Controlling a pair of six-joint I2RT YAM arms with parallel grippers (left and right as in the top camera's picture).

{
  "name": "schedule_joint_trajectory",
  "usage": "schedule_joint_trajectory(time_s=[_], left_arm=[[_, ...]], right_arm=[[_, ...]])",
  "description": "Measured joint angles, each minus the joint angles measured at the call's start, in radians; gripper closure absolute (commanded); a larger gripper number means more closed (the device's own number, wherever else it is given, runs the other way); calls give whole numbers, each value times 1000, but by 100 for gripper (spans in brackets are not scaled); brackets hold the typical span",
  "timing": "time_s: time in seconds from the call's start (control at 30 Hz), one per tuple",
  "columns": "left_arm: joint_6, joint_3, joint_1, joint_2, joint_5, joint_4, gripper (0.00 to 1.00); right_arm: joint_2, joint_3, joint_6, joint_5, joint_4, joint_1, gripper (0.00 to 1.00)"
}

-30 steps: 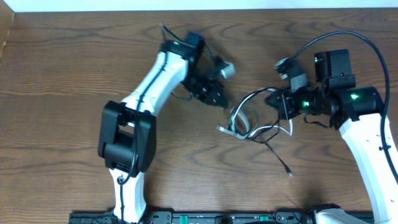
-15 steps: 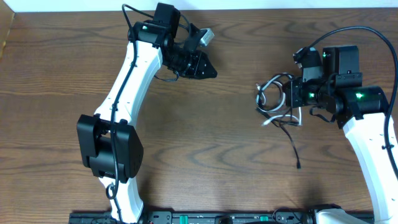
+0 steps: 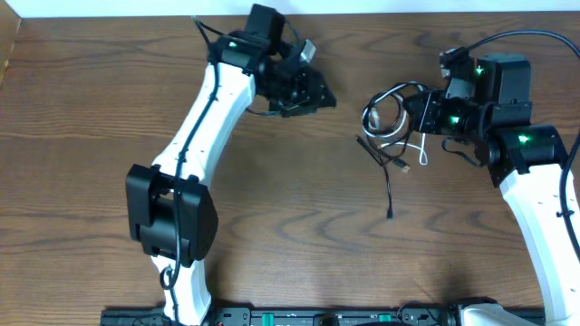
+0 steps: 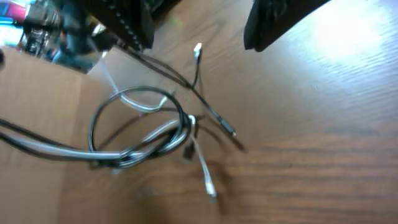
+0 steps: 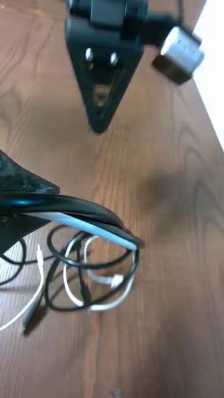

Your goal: Untangle cables

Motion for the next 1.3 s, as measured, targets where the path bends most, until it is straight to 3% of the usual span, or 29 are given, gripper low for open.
schedule_joint_trajectory(time_s=[0.03,0.2,0.43,0.53,0.8,1.03,1.1,1.23,1.27,1.3], left_arm=[[-81,0,-20,12,-24,31,43],[-244,-2,-72,63,-45,137,41],[-375,-2,-108,85,-81,185,37],[-423,-2,-108,86,-95,209,33],[-617,-2,-127,160,-135,352,33],[-647,-5,-212,195,-175,441,34],[-659,-5,-239,204,-181,475,44],[-670,-5,-253,220,-198,501,86],[-654,-5,-246,222,-204,502,92],[-652,-5,-243,222,-206,501,92]], right_arm=[[1,0,50,4,21,0,99],[6,0,190,78,73,21,99],[33,0,338,117,228,86,99],[34,0,367,103,283,91,99],[34,0,394,68,307,91,99],[35,0,397,1,335,60,99],[35,0,398,-26,336,44,99],[35,0,401,-67,315,19,99],[35,0,403,-76,281,-2,99],[35,0,402,-80,270,-11,99]])
